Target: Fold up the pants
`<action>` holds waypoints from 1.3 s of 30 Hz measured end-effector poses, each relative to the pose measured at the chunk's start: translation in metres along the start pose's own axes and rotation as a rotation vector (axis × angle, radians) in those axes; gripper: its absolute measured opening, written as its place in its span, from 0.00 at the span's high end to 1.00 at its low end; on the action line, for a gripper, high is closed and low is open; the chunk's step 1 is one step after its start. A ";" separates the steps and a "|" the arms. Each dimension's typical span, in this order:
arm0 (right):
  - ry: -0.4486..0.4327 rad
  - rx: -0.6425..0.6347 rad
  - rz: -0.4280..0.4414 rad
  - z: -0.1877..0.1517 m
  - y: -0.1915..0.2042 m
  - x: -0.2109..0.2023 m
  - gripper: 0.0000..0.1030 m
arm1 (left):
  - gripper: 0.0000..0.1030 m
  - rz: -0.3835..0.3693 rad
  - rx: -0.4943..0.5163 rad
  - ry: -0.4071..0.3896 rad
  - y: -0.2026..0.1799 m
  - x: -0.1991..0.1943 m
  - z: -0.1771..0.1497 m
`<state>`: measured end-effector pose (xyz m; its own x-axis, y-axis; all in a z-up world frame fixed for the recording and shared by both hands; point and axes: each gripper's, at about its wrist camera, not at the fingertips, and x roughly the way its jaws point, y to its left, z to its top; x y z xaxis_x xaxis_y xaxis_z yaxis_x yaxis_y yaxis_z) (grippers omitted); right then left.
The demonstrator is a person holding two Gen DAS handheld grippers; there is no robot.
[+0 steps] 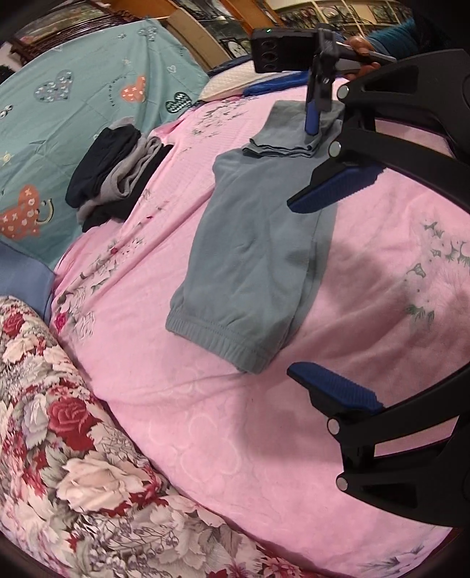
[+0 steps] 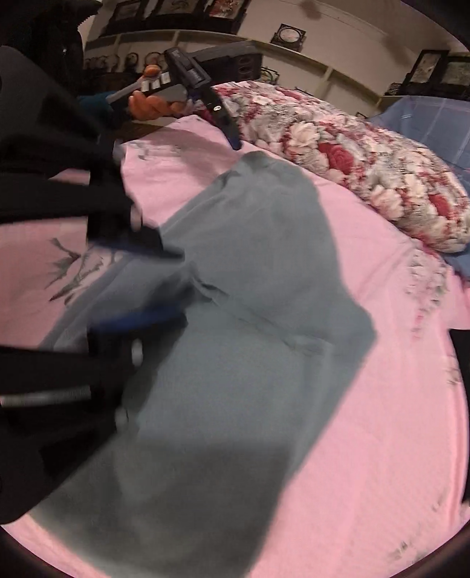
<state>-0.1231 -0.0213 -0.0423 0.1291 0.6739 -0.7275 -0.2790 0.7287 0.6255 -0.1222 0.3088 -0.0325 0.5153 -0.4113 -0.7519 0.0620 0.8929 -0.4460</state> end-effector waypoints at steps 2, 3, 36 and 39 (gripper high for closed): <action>-0.008 -0.046 0.080 -0.002 0.013 -0.007 0.38 | 0.16 -0.015 -0.043 0.004 0.003 0.001 0.002; -0.025 -0.064 0.117 -0.003 0.018 -0.010 0.36 | 0.16 -0.025 -0.066 0.014 0.004 0.003 0.002; -0.003 -0.953 -0.469 0.004 0.162 0.148 0.27 | 0.16 -0.185 -0.586 0.093 0.049 0.007 -0.003; 0.042 -0.925 -0.397 0.012 0.159 0.147 0.67 | 0.16 -0.212 -0.595 0.115 0.044 0.017 -0.003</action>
<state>-0.1371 0.1952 -0.0466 0.3445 0.3851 -0.8561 -0.8544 0.5066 -0.1159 -0.1137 0.3406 -0.0664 0.4466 -0.6145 -0.6503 -0.3497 0.5491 -0.7590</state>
